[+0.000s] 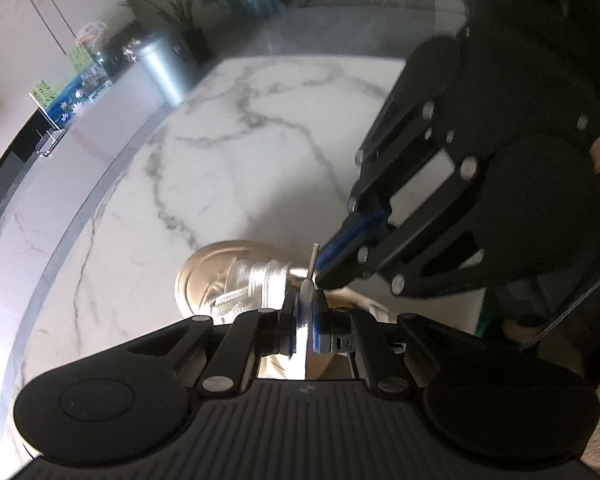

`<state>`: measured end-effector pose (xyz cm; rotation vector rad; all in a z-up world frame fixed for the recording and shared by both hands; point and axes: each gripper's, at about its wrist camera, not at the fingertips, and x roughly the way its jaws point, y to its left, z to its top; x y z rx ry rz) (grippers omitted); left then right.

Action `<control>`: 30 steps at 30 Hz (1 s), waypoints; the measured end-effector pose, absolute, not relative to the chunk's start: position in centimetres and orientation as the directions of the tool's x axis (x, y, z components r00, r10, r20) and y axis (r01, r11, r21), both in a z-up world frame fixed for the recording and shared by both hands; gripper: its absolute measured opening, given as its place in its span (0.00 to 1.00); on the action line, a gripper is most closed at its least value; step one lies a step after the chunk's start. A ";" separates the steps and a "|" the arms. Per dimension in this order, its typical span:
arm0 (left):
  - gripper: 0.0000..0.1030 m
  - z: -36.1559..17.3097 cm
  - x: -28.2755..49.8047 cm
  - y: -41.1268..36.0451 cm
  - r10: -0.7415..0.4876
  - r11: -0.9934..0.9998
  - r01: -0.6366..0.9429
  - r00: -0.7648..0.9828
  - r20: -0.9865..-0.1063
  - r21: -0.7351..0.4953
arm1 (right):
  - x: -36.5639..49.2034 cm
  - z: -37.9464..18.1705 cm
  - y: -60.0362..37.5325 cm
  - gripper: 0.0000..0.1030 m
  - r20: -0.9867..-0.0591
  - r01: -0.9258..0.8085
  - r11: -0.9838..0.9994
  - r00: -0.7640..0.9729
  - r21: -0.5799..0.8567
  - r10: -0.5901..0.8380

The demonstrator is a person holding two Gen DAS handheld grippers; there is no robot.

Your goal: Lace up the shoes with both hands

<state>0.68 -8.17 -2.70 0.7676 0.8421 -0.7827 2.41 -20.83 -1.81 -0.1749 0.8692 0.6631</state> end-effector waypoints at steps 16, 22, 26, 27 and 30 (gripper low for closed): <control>0.06 -4.3 1.6 -8.8 -0.176 0.502 0.813 0.429 -0.886 0.294 | 2.4 -2.0 -21.7 0.04 -0.734 -0.588 0.791 0.461 0.168 0.498; 0.06 -3.8 1.7 -8.9 -0.194 0.506 0.817 0.420 -0.886 0.276 | 2.4 -1.9 -21.8 0.04 -0.734 -0.587 0.792 0.462 0.168 0.498; 0.06 -4.4 1.8 -8.9 -0.181 0.501 0.820 0.412 -0.893 0.277 | 2.1 -2.3 -21.6 0.04 -0.732 -0.587 0.793 0.466 0.165 0.497; 0.06 -4.4 1.8 -8.9 -0.183 0.502 0.820 0.410 -0.894 0.273 | 2.0 -2.2 -21.6 0.04 -0.732 -0.587 0.793 0.467 0.164 0.497; 0.06 -4.3 1.9 -8.9 -0.186 0.507 0.817 0.416 -0.890 0.276 | 2.0 -2.2 -21.6 0.04 -0.732 -0.587 0.793 0.466 0.164 0.497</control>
